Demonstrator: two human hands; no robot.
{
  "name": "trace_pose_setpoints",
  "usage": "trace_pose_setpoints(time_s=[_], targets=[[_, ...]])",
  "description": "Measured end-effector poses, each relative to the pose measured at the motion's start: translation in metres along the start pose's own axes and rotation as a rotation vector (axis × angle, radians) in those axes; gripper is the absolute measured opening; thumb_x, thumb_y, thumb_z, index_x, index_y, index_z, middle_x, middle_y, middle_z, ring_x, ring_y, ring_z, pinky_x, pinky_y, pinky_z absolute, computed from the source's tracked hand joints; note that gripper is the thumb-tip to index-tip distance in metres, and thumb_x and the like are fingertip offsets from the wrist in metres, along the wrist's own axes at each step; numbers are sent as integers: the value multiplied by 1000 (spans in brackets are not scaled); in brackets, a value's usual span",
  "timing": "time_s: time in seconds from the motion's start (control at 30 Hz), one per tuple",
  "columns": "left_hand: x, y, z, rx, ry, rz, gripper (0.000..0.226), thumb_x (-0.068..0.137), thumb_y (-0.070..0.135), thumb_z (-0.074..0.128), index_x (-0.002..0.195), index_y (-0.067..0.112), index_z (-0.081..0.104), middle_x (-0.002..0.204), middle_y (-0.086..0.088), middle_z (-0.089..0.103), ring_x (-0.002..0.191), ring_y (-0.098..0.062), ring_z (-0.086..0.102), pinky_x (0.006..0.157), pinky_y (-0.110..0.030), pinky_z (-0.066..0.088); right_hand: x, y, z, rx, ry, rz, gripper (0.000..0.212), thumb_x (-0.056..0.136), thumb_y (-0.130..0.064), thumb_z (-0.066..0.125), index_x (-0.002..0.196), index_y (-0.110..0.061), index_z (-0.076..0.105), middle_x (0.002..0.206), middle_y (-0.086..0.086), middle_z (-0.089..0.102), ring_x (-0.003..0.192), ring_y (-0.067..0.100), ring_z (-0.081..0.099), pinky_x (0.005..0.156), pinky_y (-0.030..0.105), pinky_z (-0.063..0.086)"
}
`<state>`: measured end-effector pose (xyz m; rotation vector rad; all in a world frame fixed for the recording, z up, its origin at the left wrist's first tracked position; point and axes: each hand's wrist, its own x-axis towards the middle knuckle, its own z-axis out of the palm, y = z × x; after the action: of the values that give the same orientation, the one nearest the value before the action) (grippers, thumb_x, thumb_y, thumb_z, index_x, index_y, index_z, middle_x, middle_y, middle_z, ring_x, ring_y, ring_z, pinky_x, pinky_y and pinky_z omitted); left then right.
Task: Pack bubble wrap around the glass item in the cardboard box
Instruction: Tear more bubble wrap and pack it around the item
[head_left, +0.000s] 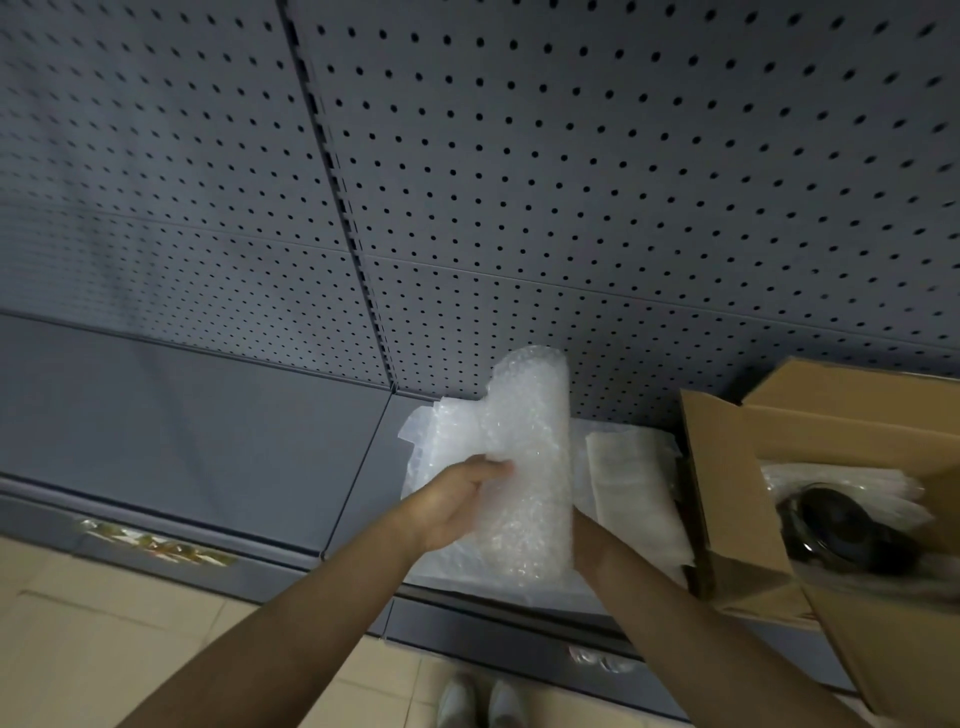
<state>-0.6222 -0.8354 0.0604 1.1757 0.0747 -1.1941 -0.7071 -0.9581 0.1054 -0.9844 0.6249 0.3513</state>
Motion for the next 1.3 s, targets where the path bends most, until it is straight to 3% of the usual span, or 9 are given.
trace_pose_setpoints(time_s=[0.07,0.2,0.37,0.5,0.67,0.97,1.13,1.2,1.3], targets=[[0,1,-4,-39,-2,10,54,83,21,69,132,5,52,121,-10,63,112,-25,59,107,-41,41,18,3,-7,6,29,-21,41,104,-11,31,77,0,60,53,8,68,45,13,66,42,21,52],[-5,12,-13,-18,77,50,53,81,13,70,130,3,54,124,-13,65,114,-30,62,105,-46,45,34,-1,-28,-128,248,-69,49,99,-51,35,105,-13,66,102,16,70,95,30,66,85,42,55],[-7,19,-27,130,124,81,76,65,32,81,130,5,54,125,-15,65,122,-34,57,112,-53,34,28,-14,-44,-374,173,-87,40,95,-50,45,112,-18,63,102,6,71,92,22,67,84,36,54],[-12,23,-24,207,102,38,99,73,50,74,151,24,19,137,-2,57,125,-26,55,105,-42,46,22,-14,-46,-417,96,-44,33,95,-32,53,126,-20,54,116,7,66,103,24,65,85,39,56],[-18,28,-21,201,35,-33,40,98,31,53,134,16,44,120,-6,67,101,-20,67,76,-31,60,19,-19,-47,-348,54,-33,29,97,-32,45,123,-24,53,121,8,62,105,24,62,74,35,54],[-15,33,-11,-220,-45,80,28,101,2,33,105,15,57,89,-11,75,67,-27,73,50,-25,57,27,-18,-51,298,-76,-95,39,92,-3,47,126,-14,60,116,12,69,94,25,71,66,29,59],[-19,28,-12,-389,-58,116,27,67,-2,73,93,4,67,89,-18,74,67,-34,73,47,-27,58,31,-12,-48,524,-209,-107,69,35,12,88,100,-4,76,107,21,71,82,32,74,56,31,60],[-22,29,-13,-408,-79,101,31,54,-3,83,82,3,72,88,-18,74,69,-34,73,49,-29,60,29,-11,-47,510,-180,-78,45,54,16,75,94,-3,78,104,22,71,78,32,74,52,30,59],[-22,31,-23,-395,-16,31,15,79,10,59,69,9,70,86,-11,73,72,-29,72,61,-34,60,24,-15,-49,439,-93,-35,33,83,-3,47,83,-8,79,92,17,71,70,27,71,53,30,58]])
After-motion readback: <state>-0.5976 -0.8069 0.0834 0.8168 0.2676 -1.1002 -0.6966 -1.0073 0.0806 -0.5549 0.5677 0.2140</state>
